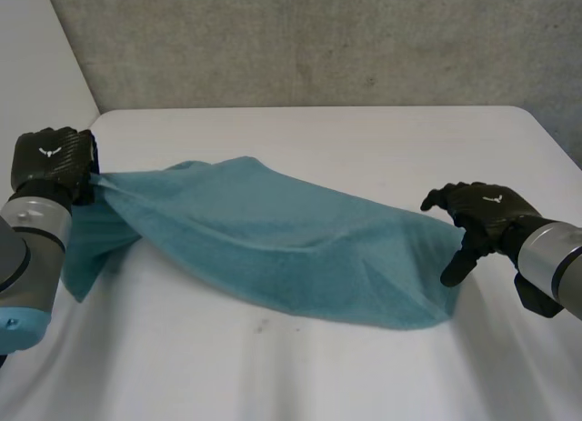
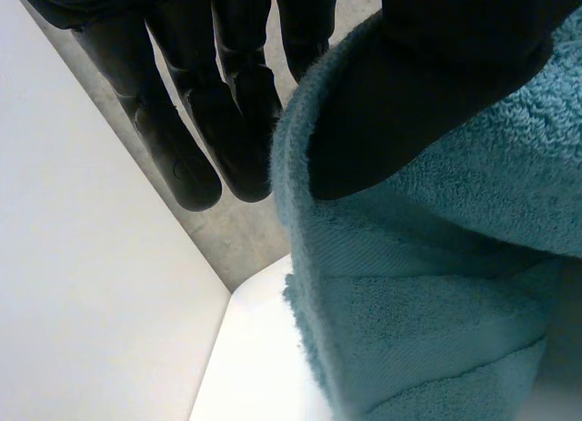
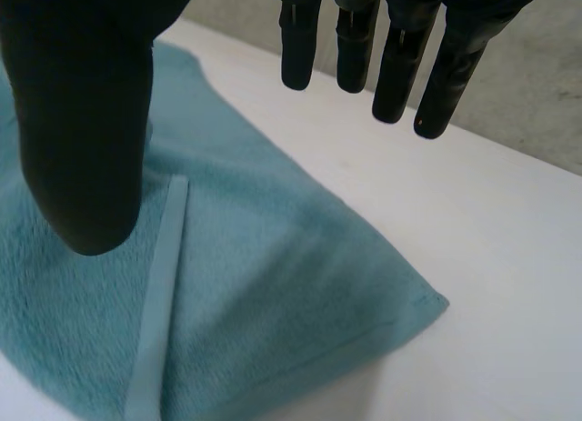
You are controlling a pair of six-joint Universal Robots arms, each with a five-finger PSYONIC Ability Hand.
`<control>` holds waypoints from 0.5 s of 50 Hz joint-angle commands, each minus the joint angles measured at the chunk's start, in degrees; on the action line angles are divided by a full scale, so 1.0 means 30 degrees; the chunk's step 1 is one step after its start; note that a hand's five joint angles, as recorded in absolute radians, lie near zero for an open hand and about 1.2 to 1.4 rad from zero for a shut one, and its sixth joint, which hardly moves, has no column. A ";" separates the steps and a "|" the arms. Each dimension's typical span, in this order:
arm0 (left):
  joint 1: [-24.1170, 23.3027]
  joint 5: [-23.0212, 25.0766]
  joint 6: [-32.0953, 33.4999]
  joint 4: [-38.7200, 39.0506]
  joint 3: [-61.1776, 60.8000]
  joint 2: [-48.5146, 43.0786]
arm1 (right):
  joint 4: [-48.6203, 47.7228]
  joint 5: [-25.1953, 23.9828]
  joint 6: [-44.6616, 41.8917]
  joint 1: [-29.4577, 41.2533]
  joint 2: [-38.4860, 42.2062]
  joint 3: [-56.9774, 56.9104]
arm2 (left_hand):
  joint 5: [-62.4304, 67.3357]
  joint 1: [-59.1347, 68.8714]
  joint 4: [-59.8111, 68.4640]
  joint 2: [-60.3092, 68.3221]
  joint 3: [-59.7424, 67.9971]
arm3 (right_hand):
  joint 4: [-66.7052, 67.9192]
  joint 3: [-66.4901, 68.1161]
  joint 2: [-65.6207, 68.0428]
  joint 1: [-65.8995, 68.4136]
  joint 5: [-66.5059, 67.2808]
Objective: Fold the laundry
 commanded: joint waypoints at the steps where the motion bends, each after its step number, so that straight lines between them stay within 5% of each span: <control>1: -0.0208 -0.0014 -0.0009 0.0001 -0.0558 0.0569 | 0.0017 0.0353 -0.1512 0.0419 0.1831 -0.1158 | 0.3571 0.3892 0.3431 0.3416 0.3468 | 0.3087 0.3103 0.3165 0.3910 0.2891; 12: -0.0326 -0.0014 -0.0009 0.0001 -0.0940 0.1069 | 0.0077 0.0237 0.1535 0.2586 0.5111 -0.4467 | 0.3571 0.3892 0.3431 0.3416 0.3468 | 0.4269 0.4284 0.4347 0.5091 0.4073; 25: -0.0238 -0.0014 -0.0038 0.0001 -0.0969 0.1186 | 0.2040 -0.0789 -0.2038 0.4288 0.9159 -0.9365 | 0.3571 0.3892 0.3431 0.3416 0.3468 | 0.3876 0.3891 0.3954 0.4698 0.3680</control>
